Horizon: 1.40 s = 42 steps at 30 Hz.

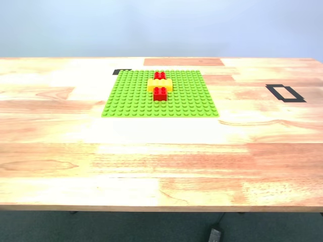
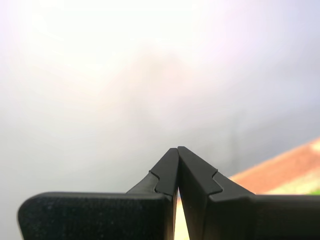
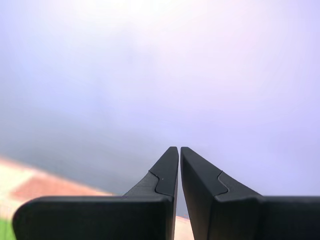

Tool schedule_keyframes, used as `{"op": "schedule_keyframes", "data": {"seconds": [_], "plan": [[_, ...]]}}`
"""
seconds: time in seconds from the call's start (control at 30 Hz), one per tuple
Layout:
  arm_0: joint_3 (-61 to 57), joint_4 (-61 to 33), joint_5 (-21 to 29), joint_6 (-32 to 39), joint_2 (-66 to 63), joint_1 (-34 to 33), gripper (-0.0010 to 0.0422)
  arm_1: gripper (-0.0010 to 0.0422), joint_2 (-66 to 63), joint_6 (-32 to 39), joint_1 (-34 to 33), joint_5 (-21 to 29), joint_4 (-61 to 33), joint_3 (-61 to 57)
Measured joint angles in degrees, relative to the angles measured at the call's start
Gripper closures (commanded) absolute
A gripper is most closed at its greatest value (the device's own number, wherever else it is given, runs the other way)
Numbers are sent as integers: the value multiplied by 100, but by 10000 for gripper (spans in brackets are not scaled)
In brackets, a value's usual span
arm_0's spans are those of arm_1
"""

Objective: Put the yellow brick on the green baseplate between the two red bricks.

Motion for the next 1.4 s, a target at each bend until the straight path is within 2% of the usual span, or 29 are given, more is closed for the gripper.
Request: {"op": "schedule_keyframes", "data": {"seconds": [0.1, 0.23, 0.33, 0.4, 0.6, 0.77, 1.1, 1.4], "plan": [[-625, 509, -164, -251, -188, 2, 413, 405, -472, 557, -229, 9, 675, -922], [-1445, 1360, -516, -348, -525, -4, 412, 405, -1078, 791, -404, 26, 1683, -2000], [-1961, 1915, -994, -439, -649, -7, 412, 405, -1305, 905, -457, 437, 1930, -2533], [-2260, 2085, -1156, -455, -730, -4, 413, 405, -1434, 903, -466, 654, 1880, -2769], [-2833, 2310, -1156, -664, -1001, -7, 413, 415, -1714, 811, -433, 857, 1878, -3174], [-3296, 2712, -1154, -883, -1281, -9, 412, 413, -1985, 1005, -424, 935, 1895, -3456], [-3333, 2240, -1152, -837, -1453, -11, 412, 413, -2562, 1027, -422, 1062, 1115, -3587], [-3335, 1991, -1150, -968, -1449, -11, 412, 413, -2608, 942, -422, 1062, 848, -3587]]}}
